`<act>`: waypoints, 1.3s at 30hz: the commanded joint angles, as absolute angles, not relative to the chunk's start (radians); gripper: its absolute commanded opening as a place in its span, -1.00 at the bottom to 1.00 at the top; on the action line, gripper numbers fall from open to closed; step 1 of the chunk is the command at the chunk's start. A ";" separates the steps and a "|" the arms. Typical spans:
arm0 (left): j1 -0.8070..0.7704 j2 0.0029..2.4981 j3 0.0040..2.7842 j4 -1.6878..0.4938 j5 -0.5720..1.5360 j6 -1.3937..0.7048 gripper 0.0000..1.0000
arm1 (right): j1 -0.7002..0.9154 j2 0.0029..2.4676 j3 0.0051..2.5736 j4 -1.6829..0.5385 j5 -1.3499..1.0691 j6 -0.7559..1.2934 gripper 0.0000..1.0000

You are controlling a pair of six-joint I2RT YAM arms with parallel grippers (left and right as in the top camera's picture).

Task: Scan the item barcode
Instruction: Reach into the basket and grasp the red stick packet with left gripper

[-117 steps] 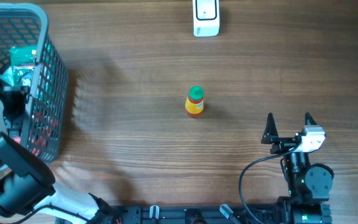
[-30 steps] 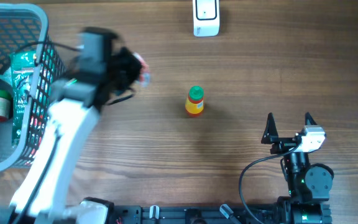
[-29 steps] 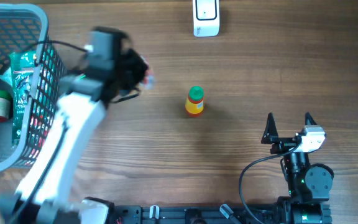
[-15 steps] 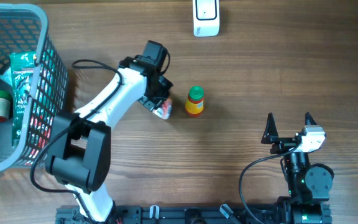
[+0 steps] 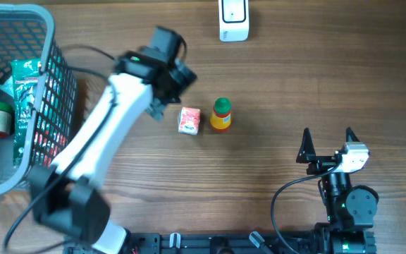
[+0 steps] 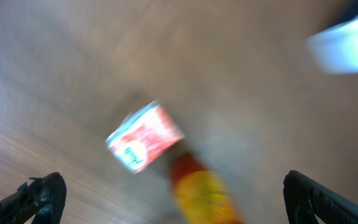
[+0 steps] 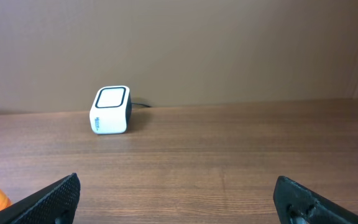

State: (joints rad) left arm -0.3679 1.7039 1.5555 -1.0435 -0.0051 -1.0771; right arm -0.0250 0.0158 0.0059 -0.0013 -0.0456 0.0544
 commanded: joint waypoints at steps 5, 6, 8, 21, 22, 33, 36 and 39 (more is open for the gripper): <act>-0.250 1.436 1.818 -1.067 -0.373 -0.886 1.00 | -0.020 0.014 0.006 0.001 -0.058 0.046 0.99; -0.220 1.411 1.826 -1.067 -0.403 -0.886 1.00 | -0.020 0.014 0.005 0.001 -0.058 0.046 1.00; -0.145 1.362 1.829 -1.068 -0.438 -0.886 1.00 | -0.020 0.014 0.006 0.001 -0.058 0.046 1.00; 0.612 1.425 1.806 -1.358 -0.145 -1.161 1.00 | -0.020 0.014 0.006 0.001 -0.058 0.046 1.00; 0.637 1.443 1.794 -1.370 -0.142 -1.161 1.00 | -0.020 0.014 0.005 0.001 -0.058 0.046 1.00; 0.742 1.626 1.555 -1.339 -0.041 -1.345 1.00 | -0.020 0.014 0.006 0.001 -0.058 0.046 1.00; 0.742 1.672 1.501 -1.339 -0.041 -1.348 1.00 | -0.020 0.014 0.005 0.001 -0.058 0.046 1.00; 0.742 1.706 1.409 -1.277 -0.041 -1.348 1.00 | -0.020 0.014 0.006 0.001 -0.058 0.046 1.00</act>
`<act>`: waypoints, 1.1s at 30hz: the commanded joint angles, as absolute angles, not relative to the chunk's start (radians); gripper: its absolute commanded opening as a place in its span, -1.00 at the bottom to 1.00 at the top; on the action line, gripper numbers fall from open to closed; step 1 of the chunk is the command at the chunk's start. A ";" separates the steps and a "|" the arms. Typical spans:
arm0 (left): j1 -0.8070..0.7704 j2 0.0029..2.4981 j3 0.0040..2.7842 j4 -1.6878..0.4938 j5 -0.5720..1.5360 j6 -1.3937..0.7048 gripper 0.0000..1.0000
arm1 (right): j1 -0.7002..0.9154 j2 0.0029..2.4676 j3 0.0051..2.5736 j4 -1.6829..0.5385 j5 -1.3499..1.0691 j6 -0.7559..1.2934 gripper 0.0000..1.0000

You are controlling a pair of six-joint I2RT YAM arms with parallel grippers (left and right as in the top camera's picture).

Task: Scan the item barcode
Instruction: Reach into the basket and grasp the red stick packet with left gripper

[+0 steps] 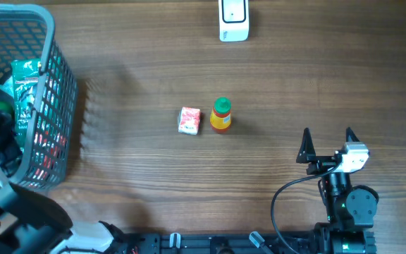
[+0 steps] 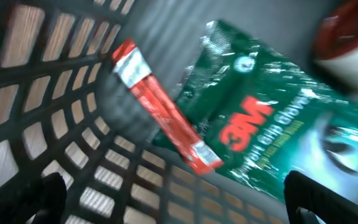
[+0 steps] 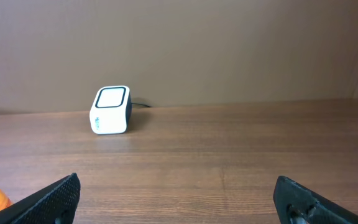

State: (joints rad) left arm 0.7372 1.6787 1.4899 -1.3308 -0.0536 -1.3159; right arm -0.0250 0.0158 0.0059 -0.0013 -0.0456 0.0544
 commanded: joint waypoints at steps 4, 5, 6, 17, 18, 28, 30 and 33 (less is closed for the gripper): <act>0.742 1.709 1.308 -1.189 -0.027 -1.348 0.96 | -0.020 0.014 0.006 0.001 -0.058 0.046 0.99; 0.742 1.709 1.280 -1.163 -0.021 -1.348 0.95 | -0.020 0.014 0.006 0.001 -0.058 0.046 0.98; 0.742 1.709 1.253 -1.137 -0.015 -1.348 0.94 | -0.020 0.014 0.005 0.001 -0.058 0.046 0.99; 0.742 1.709 0.994 -0.861 -0.011 -1.347 0.75 | -0.020 0.014 0.005 0.001 -0.058 0.046 1.00; 0.742 1.709 0.979 -0.848 -0.010 -1.348 0.73 | -0.020 0.014 0.006 0.001 -0.058 0.046 1.00; 0.742 1.710 0.873 -0.753 -0.008 -1.343 -0.92 | -0.020 0.014 0.005 0.001 -0.058 0.046 0.99; 0.742 1.707 0.877 -0.743 -0.002 -1.343 -0.92 | -0.020 0.014 0.006 0.001 -0.058 0.046 1.00; 0.743 1.695 0.902 -0.744 0.040 -1.303 -0.92 | -0.020 0.014 0.005 0.001 -0.058 0.046 1.00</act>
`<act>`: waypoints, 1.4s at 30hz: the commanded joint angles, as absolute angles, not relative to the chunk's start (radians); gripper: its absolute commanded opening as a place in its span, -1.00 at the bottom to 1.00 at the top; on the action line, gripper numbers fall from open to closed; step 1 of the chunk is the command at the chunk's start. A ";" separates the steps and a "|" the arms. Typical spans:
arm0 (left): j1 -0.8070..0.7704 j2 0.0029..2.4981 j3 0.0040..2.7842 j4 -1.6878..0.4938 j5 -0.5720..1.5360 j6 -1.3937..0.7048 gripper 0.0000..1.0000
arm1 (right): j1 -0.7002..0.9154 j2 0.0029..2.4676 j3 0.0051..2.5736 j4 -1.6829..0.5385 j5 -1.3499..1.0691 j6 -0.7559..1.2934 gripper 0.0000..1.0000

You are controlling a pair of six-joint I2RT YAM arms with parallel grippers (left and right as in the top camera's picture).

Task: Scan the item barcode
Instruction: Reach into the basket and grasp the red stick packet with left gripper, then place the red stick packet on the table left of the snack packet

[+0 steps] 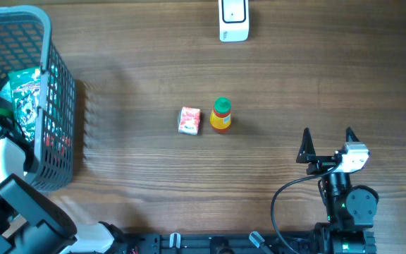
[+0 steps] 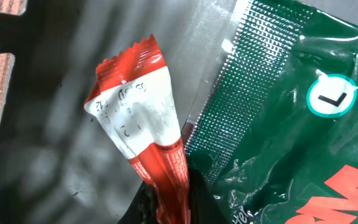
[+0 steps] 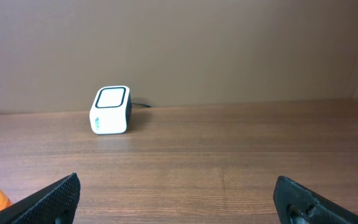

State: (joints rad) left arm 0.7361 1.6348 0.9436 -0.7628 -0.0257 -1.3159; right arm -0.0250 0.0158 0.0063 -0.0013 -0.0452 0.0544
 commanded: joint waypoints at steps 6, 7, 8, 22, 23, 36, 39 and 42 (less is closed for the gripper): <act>0.743 1.613 1.037 -0.831 0.089 -1.181 -0.92 | -0.020 0.014 0.005 0.001 -0.058 0.046 1.00; 0.743 1.594 1.066 -0.858 0.088 -1.181 -0.92 | -0.020 0.014 0.006 0.001 -0.058 0.046 1.00; 0.743 1.572 1.097 -0.885 0.089 -1.181 -0.92 | -0.020 0.014 0.006 0.001 -0.058 0.046 1.00; 0.742 1.150 1.362 -0.900 0.129 -1.125 -0.92 | -0.020 0.014 0.005 0.001 -0.058 0.046 1.00; 0.742 1.114 1.362 -0.875 0.163 -1.090 -0.92 | -0.020 0.014 0.005 0.001 -0.058 0.045 1.00; 0.307 0.990 1.361 -0.881 0.416 -0.604 -0.92 | -0.020 0.014 0.005 0.001 -0.058 0.046 0.99; 0.131 1.052 1.361 -0.922 0.356 -0.512 -0.92 | -0.020 0.014 0.005 0.001 -0.058 0.046 1.00; -0.016 1.131 1.361 -0.964 0.222 -0.501 -0.92 | -0.020 0.014 0.006 0.001 -0.058 0.046 0.99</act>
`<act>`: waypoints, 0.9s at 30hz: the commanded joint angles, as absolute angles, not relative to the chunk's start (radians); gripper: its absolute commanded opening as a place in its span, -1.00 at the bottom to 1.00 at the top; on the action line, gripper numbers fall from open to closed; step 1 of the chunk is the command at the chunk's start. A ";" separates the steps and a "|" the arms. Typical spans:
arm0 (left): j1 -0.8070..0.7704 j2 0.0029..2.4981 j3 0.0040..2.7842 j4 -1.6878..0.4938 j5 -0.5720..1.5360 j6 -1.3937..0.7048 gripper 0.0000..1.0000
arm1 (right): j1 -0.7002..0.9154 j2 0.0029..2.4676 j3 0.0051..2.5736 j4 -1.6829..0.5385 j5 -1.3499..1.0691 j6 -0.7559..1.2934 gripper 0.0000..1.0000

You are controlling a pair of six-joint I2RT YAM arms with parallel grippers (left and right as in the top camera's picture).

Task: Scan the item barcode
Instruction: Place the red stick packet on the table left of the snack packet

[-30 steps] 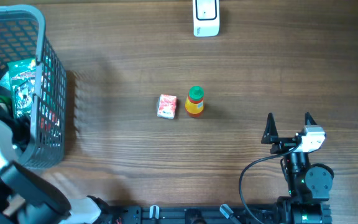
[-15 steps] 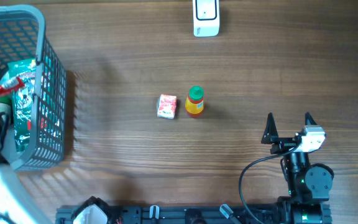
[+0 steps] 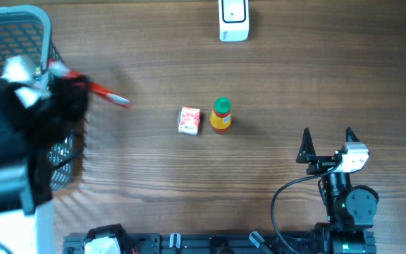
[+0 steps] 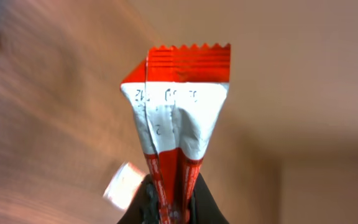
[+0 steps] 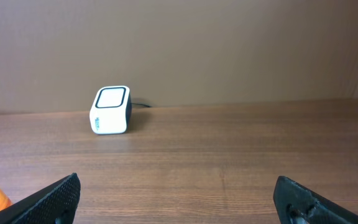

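A red and white sachet [image 4: 178,118] stands up out of my left gripper [image 4: 173,208], which is shut on its lower end. In the overhead view the left gripper [image 3: 82,90] is blurred at the basket's right edge, and the sachet [image 3: 110,95] pokes out to the right over the table. The white barcode scanner [image 3: 233,17] sits at the far edge of the table, also in the right wrist view [image 5: 110,110]. My right gripper [image 3: 328,144] rests open at the near right, holding nothing.
A grey-blue wire basket [image 3: 20,13] stands at the far left, mostly hidden by my left arm. A small red and white carton [image 3: 189,120] and an orange bottle with a green cap [image 3: 220,115] stand mid-table.
My left gripper was down inside the basket, shut on the sachet beside a green packet. Now it holds the sachet outside the basket, over the table. The right arm has not moved.
My left gripper was open above the carton and bottle at mid-table. Then it was open inside the basket over the red sachet and a green packet. Then it was shut on the sachet there, and now holds it out of the basket.
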State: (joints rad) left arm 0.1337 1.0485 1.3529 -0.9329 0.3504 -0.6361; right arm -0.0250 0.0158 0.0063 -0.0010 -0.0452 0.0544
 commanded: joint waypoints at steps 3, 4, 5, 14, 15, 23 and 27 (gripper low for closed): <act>-0.161 1.241 1.361 -1.010 0.079 -0.501 -0.92 | -0.020 0.014 0.006 0.001 -0.058 0.046 1.00; -0.199 1.280 1.361 -1.020 0.041 -0.501 -0.92 | -0.020 0.014 0.006 0.001 -0.058 0.046 1.00; -0.231 1.318 1.361 -1.028 0.004 -0.501 -0.92 | -0.020 0.014 0.005 0.001 -0.058 0.046 0.99; -0.356 1.645 1.361 -1.019 -0.106 -0.483 -0.92 | -0.020 0.014 0.005 0.001 -0.058 0.046 1.00; -0.360 1.682 1.361 -1.011 -0.106 -0.471 -0.92 | -0.020 0.014 0.006 0.001 -0.058 0.046 0.99; -0.386 1.913 1.360 -0.953 -0.105 -0.472 -0.92 | -0.020 0.014 0.006 0.001 -0.058 0.046 1.00; -0.402 1.948 1.360 -0.935 -0.106 -0.479 -0.92 | -0.020 0.014 0.006 0.001 -0.058 0.046 0.99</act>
State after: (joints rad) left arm -0.3824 1.9293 1.3533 -0.9470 -0.0856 -0.4904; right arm -0.0250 0.0158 0.0059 -0.0013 -0.0452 0.0544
